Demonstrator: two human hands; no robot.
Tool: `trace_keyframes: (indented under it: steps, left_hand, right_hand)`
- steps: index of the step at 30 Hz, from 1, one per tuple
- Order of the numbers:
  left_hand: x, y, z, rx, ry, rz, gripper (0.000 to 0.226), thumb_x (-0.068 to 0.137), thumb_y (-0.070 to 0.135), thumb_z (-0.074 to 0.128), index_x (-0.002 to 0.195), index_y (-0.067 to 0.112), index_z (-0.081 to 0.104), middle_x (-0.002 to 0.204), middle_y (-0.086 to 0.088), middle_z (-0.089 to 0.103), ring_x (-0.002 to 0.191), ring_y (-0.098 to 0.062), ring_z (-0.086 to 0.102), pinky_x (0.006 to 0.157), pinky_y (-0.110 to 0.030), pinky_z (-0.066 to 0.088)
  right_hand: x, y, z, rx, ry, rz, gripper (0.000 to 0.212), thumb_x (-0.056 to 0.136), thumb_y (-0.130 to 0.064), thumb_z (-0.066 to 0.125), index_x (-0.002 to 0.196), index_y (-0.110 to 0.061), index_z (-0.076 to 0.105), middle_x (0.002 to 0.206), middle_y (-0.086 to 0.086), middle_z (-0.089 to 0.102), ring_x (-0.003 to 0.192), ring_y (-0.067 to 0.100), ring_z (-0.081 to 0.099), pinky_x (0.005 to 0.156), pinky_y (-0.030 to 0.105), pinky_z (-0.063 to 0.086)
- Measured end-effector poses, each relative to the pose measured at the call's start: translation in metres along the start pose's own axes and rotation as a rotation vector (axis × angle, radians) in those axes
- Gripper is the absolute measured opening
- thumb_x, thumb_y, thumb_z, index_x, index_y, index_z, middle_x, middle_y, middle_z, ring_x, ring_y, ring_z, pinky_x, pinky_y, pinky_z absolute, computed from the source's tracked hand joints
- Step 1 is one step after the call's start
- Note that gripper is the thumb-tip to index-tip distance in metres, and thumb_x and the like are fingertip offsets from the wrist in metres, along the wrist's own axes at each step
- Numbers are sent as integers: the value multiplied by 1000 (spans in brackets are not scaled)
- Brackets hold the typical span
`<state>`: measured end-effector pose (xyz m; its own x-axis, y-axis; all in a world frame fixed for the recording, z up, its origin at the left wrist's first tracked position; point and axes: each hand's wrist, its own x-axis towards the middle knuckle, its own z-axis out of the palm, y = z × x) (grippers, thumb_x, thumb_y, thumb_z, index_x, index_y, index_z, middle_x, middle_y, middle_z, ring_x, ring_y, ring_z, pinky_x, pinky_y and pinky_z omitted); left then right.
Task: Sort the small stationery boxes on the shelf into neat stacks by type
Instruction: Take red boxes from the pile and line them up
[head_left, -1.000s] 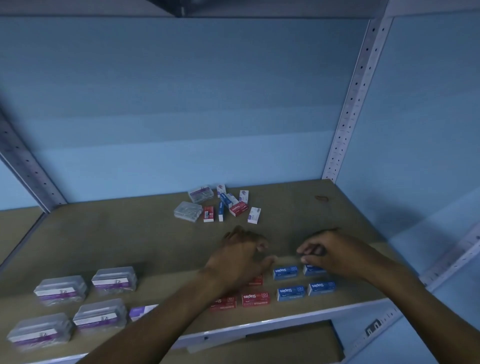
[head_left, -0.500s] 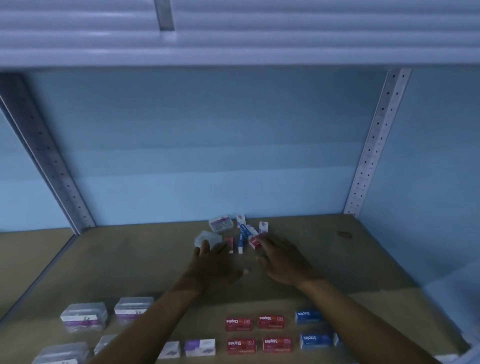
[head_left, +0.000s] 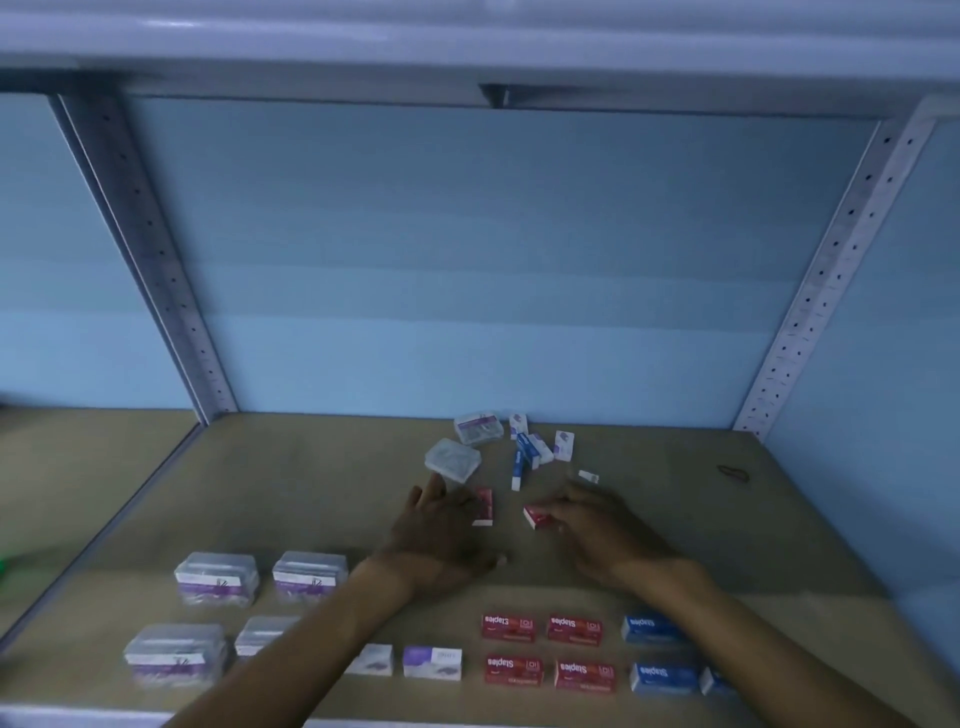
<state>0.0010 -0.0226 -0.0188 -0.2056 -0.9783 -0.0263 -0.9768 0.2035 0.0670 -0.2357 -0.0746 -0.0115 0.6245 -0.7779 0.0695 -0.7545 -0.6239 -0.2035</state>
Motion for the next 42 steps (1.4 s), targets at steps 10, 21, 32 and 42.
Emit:
trace_keyframes:
  steps: [10, 21, 32, 42]
  left_hand:
    - [-6, -9, -13, -25, 1, 87, 60, 94, 13, 51, 147, 35, 33, 153, 5, 34, 139, -26, 25, 109, -44, 33]
    - [-1, -7, -28, -45, -38, 213, 34, 94, 39, 59, 128, 39, 59, 137, 11, 54, 129, -16, 41, 106, -34, 35]
    - [-15, 5, -35, -211, -77, 217, 32, 103, 37, 42, 124, 25, 64, 128, 1, 62, 119, -18, 52, 101, -32, 41]
    - [-15, 3, -38, -408, -94, 80, 32, 88, 48, 64, 110, 26, 72, 112, 8, 69, 98, -9, 63, 91, -29, 51]
  right_hand:
    - [-19, -9, -13, -16, -7, 325, 48, 87, -60, 59, 128, -36, 58, 135, -8, 55, 126, 22, 50, 95, 37, 47]
    - [-13, -17, -7, 176, -50, 320, 40, 79, -43, 80, 109, -42, 54, 113, -12, 63, 105, 10, 58, 87, 30, 54]
    - [-26, -15, -30, 353, -215, 170, 32, 90, -15, 71, 106, -42, 70, 86, -13, 64, 80, 3, 60, 64, 18, 44]
    - [-35, -10, -28, 364, -268, 286, 36, 87, -23, 76, 118, -41, 68, 101, -19, 66, 90, -1, 62, 73, 16, 48]
